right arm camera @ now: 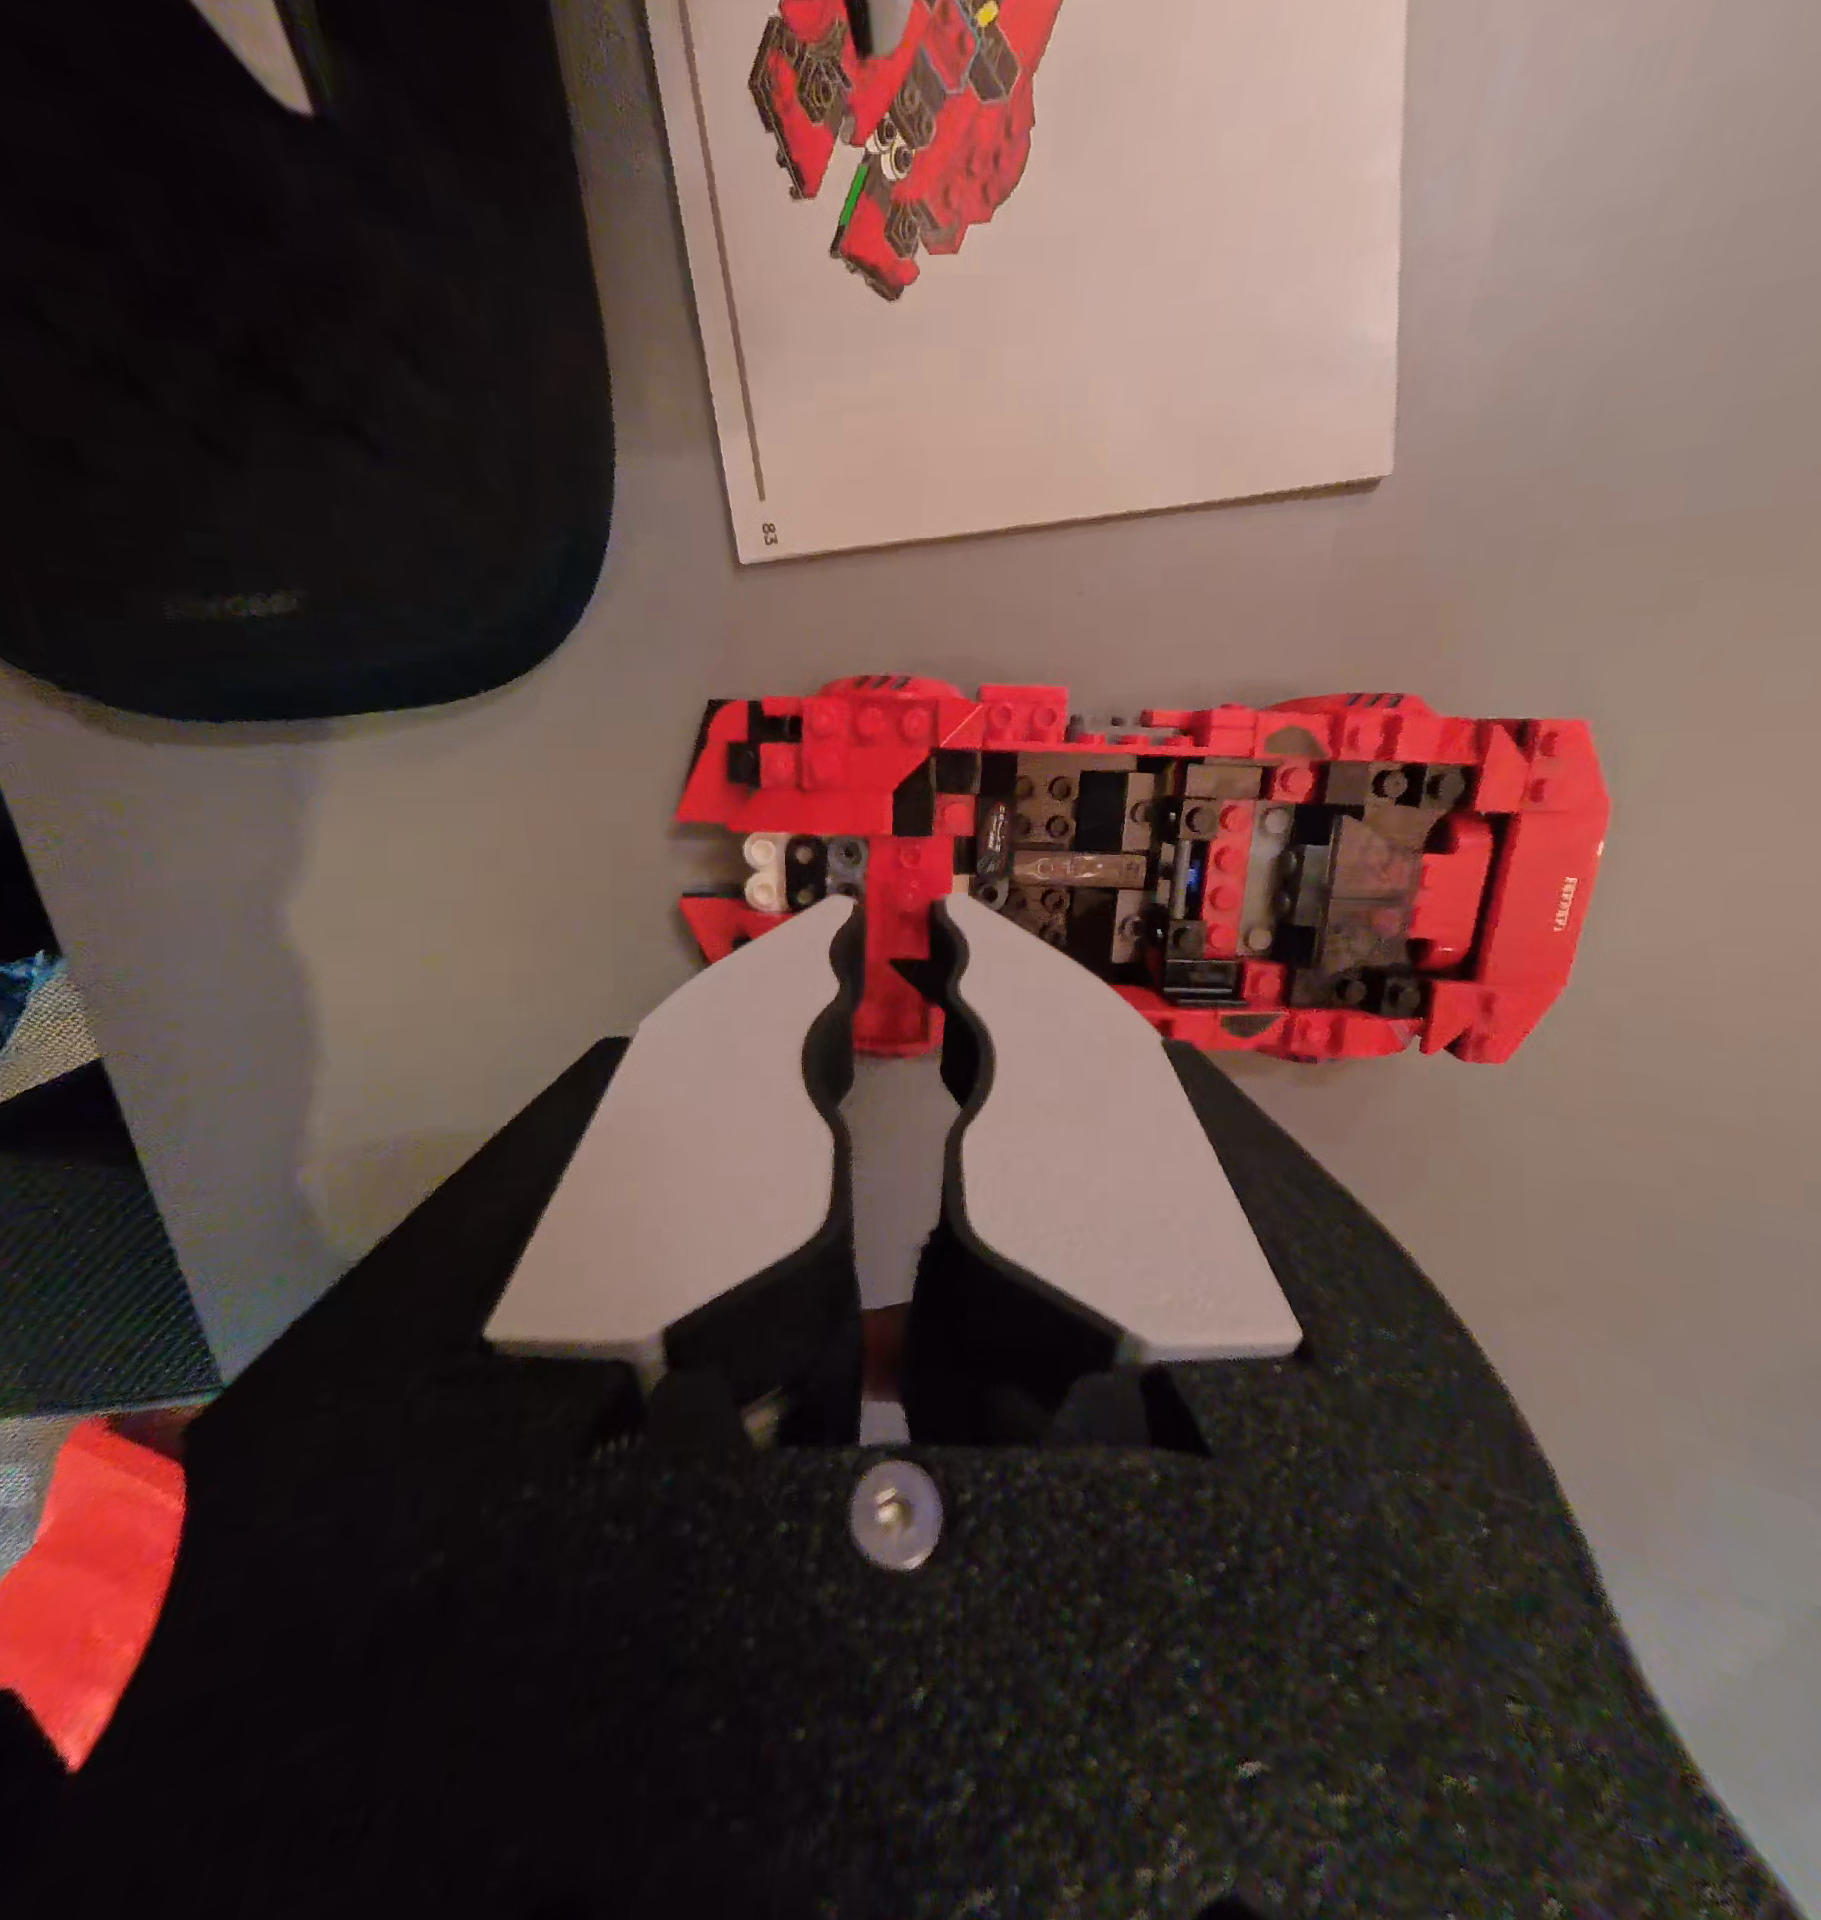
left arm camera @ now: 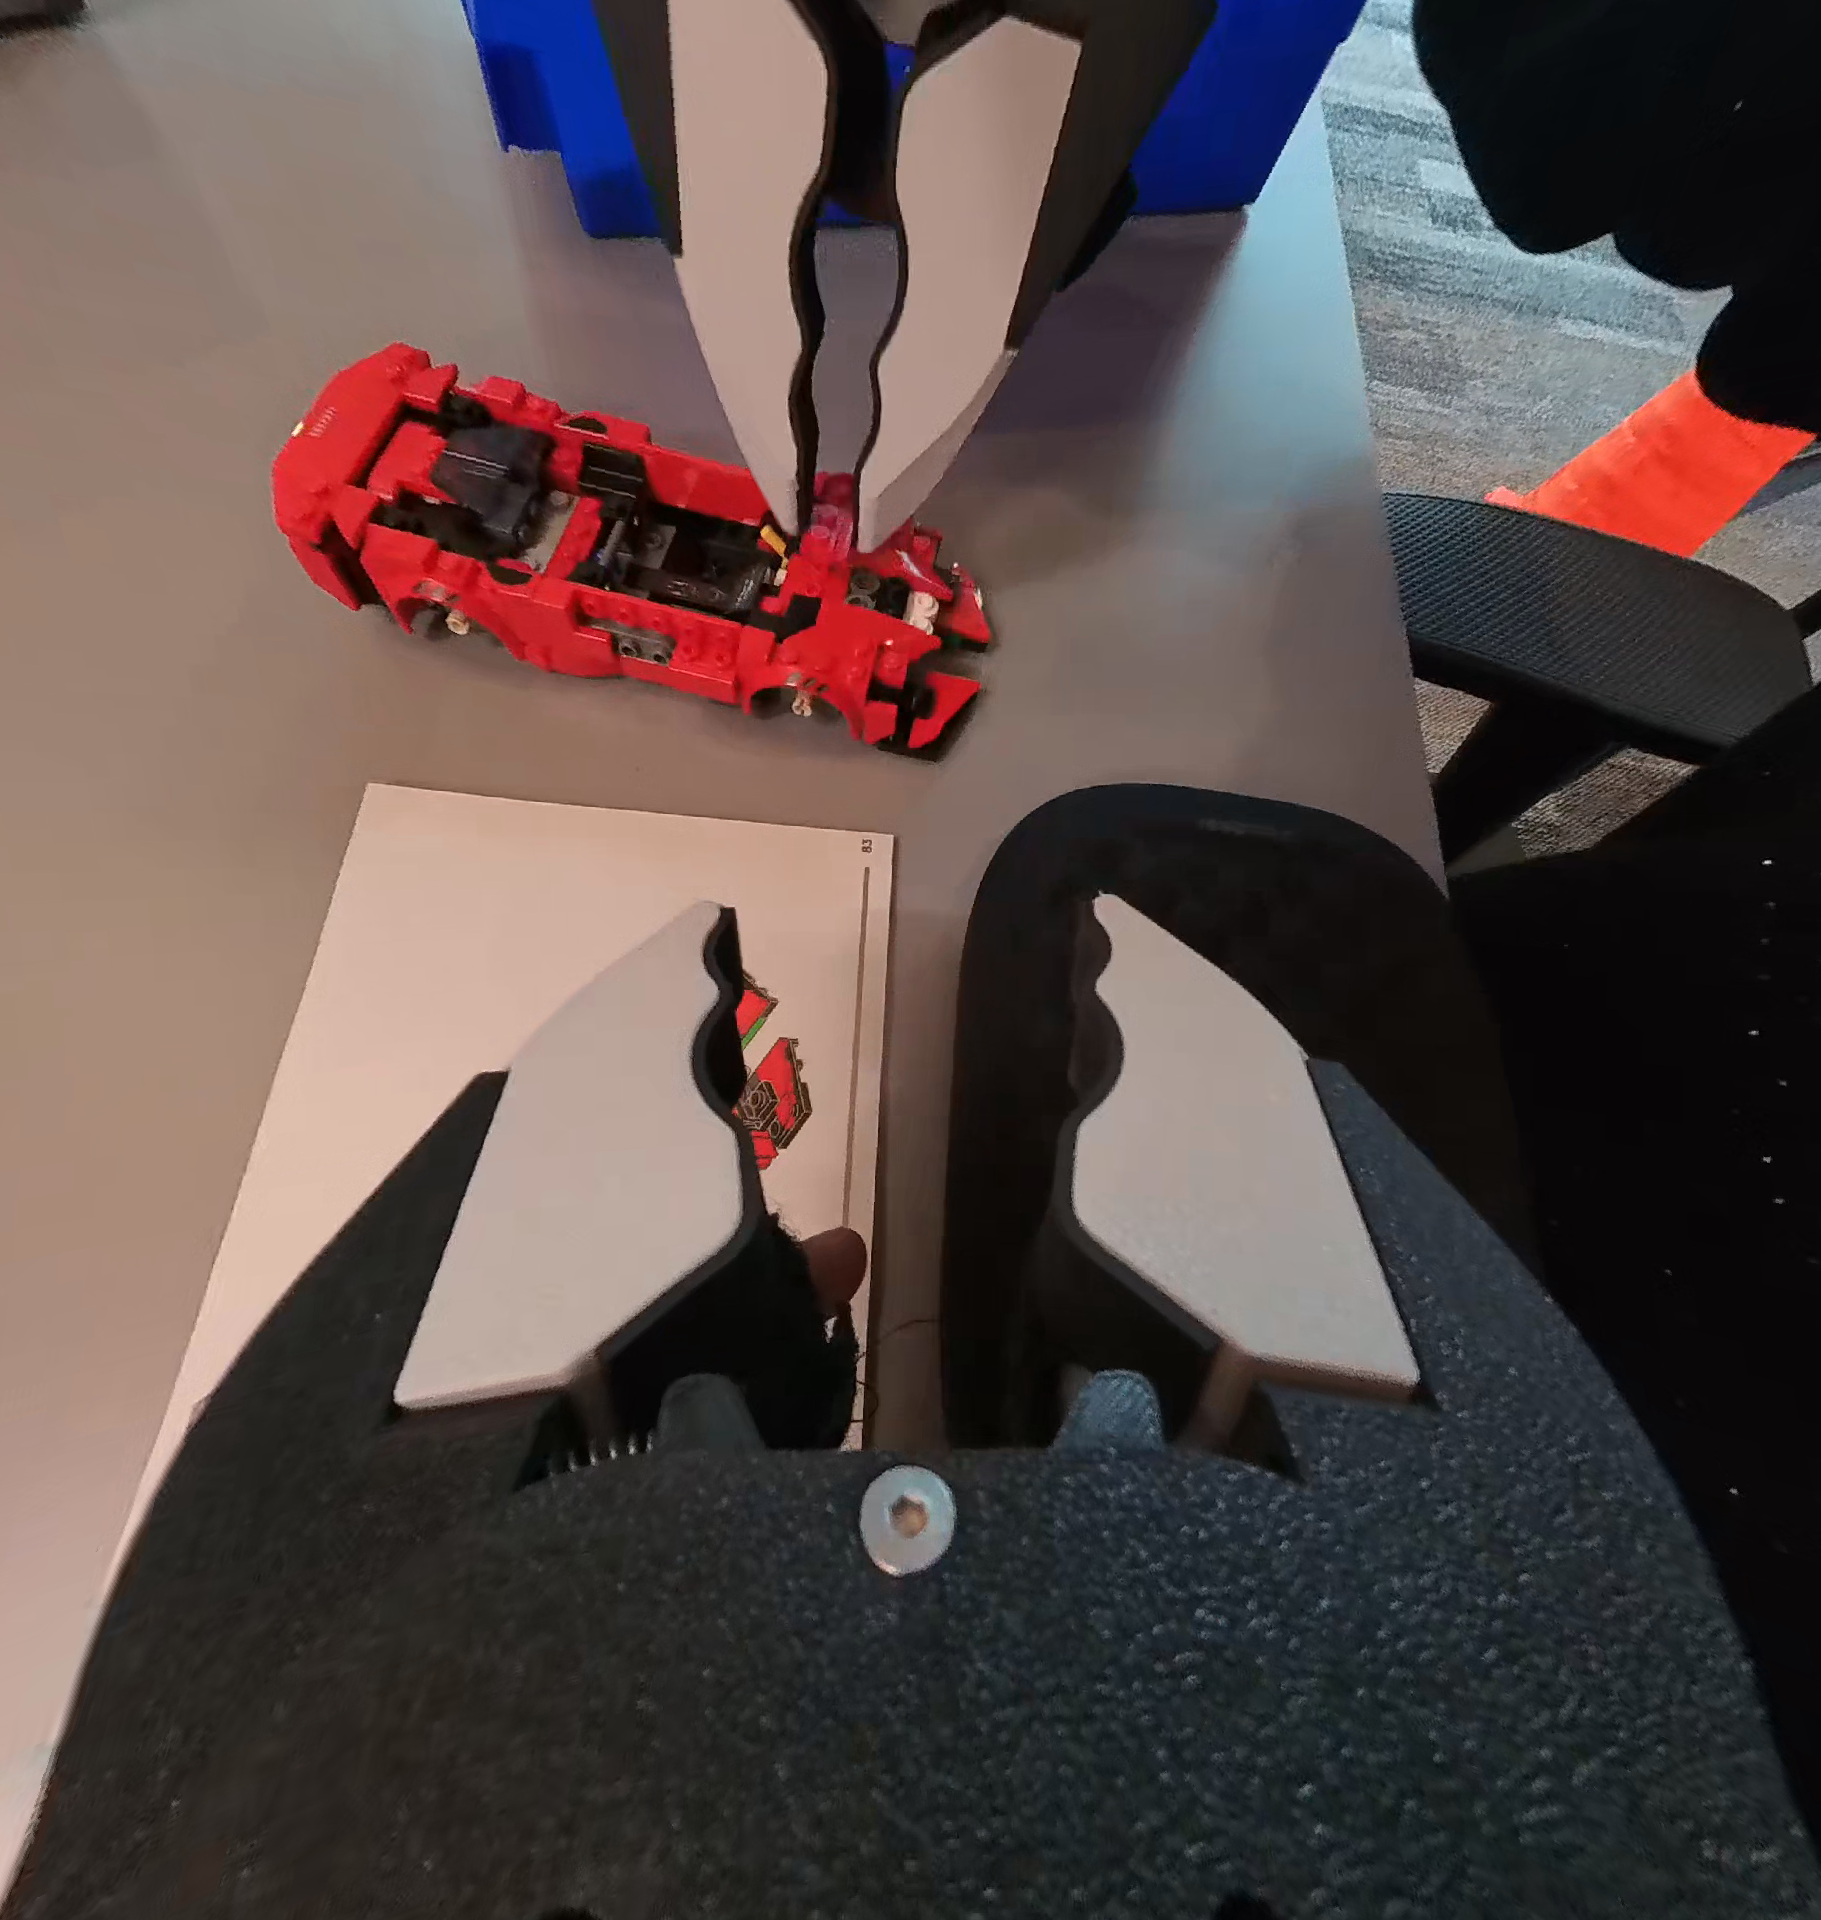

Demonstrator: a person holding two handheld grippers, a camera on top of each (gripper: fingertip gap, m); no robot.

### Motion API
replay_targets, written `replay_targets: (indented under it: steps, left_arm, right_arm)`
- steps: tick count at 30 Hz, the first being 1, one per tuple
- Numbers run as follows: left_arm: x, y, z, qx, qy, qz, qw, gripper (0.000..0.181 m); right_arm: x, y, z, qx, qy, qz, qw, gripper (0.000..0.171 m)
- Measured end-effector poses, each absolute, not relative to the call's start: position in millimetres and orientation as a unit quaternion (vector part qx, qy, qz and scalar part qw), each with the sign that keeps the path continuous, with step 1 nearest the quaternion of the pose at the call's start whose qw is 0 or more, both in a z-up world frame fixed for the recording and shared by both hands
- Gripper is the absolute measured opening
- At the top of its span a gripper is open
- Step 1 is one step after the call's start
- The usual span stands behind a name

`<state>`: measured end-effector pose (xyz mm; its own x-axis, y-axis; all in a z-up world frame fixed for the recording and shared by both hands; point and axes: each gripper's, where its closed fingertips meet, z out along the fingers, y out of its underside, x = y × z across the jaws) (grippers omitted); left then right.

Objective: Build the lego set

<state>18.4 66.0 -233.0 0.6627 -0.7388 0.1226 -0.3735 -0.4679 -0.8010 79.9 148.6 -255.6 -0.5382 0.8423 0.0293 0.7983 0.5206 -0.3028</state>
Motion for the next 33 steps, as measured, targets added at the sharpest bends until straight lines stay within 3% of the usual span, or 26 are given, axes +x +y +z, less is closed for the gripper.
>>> replay_targets:
  steps: [33]
  left_arm:
    - [19.7, 67.8, -236.4, -0.819, 0.342, -0.252, 0.385, 0.06]
  right_arm:
    - [76.2, 146.3, -265.1, -0.467, -0.874, 0.124, 0.045, 0.014]
